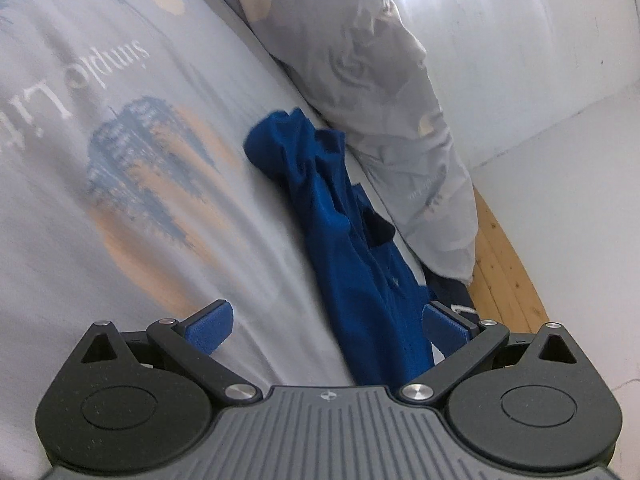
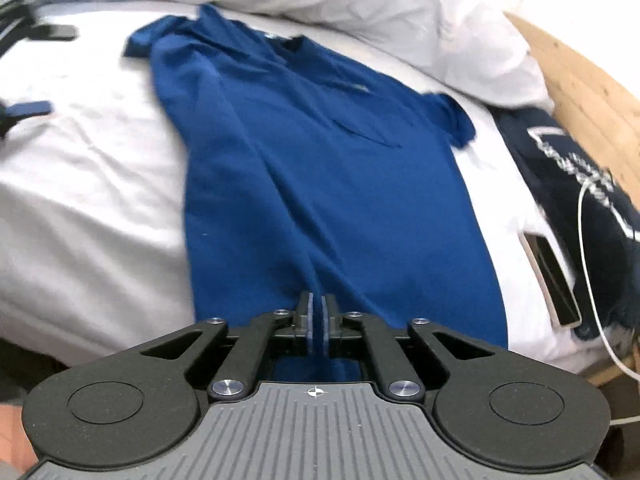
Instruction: Fold clothes
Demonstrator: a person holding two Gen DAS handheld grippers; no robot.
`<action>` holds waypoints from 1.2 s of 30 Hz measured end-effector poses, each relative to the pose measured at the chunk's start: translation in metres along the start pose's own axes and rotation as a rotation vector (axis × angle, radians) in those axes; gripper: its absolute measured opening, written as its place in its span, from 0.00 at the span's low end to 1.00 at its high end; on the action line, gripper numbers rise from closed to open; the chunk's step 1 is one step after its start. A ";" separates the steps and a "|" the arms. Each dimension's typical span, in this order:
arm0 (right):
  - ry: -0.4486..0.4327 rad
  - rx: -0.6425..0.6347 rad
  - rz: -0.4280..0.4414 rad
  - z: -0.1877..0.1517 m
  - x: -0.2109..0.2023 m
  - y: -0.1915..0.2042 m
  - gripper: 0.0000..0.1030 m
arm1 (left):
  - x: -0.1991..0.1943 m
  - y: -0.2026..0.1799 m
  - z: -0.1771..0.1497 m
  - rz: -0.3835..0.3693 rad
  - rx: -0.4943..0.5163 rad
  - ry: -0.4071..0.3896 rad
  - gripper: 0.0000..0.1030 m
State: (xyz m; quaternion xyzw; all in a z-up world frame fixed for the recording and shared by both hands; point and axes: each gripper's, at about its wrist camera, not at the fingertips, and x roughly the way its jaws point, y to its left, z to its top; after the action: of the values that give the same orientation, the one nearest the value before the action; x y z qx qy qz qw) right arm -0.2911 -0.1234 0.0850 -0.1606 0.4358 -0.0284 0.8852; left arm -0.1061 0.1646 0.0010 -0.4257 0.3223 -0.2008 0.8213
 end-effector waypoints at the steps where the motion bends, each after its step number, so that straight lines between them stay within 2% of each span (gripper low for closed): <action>1: -0.016 -0.013 0.002 -0.001 -0.003 0.004 0.22 | 0.002 -0.001 -0.001 0.003 0.004 0.004 1.00; 3: -0.037 -0.051 0.042 -0.005 -0.012 0.017 0.28 | 0.006 -0.003 -0.001 0.005 0.006 0.010 1.00; 5: -0.046 -0.117 0.089 -0.012 -0.019 0.034 0.39 | 0.008 -0.003 -0.001 0.002 -0.007 0.010 1.00; 6: -0.037 -0.157 0.087 -0.015 -0.017 0.040 0.46 | 0.009 -0.003 -0.001 -0.001 -0.015 0.010 1.00; 9: 0.006 -0.255 0.078 -0.023 -0.010 0.055 0.47 | 0.011 -0.003 -0.002 -0.008 -0.025 0.012 1.00; 15: 0.033 -0.387 0.017 -0.040 -0.006 0.066 0.47 | 0.017 -0.008 -0.005 -0.006 -0.010 0.027 1.00; 18: 0.058 -0.423 -0.003 -0.045 0.002 0.070 0.45 | 0.020 -0.009 -0.005 -0.006 -0.014 0.030 1.00; 20: 0.084 -0.424 -0.014 -0.048 0.010 0.070 0.38 | 0.021 -0.009 -0.005 -0.004 -0.017 0.031 1.00; 21: 0.101 -0.420 -0.015 -0.048 0.014 0.069 0.31 | 0.022 -0.009 -0.004 -0.001 -0.019 0.031 1.00; 23: 0.102 -0.398 -0.004 -0.048 0.015 0.064 0.28 | 0.024 -0.009 -0.003 0.003 -0.028 0.033 1.00; 24: 0.097 -0.381 0.005 -0.047 0.013 0.062 0.24 | 0.024 -0.009 -0.003 0.006 -0.036 0.034 1.00; 25: 0.092 -0.364 0.014 -0.045 0.010 0.059 0.12 | 0.025 -0.008 -0.001 0.010 -0.050 0.034 1.00; 26: 0.085 -0.341 0.024 -0.044 0.008 0.055 0.07 | 0.025 -0.007 0.001 0.014 -0.070 0.034 1.00; 29: 0.071 -0.281 0.050 -0.040 0.001 0.044 0.05 | 0.026 -0.007 0.012 0.041 -0.107 0.040 1.00; 31: 0.064 -0.254 0.057 -0.040 0.000 0.039 0.05 | 0.028 -0.004 0.022 0.048 -0.131 0.013 1.00; 36: 0.051 -0.235 0.077 -0.042 0.001 0.035 0.05 | 0.051 0.020 0.055 0.046 -0.296 -0.029 1.00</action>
State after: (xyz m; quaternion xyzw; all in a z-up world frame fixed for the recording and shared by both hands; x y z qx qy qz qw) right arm -0.3266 -0.1014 0.0500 -0.2453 0.4643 0.0529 0.8494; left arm -0.0302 0.1758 -0.0100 -0.5377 0.3460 -0.1259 0.7585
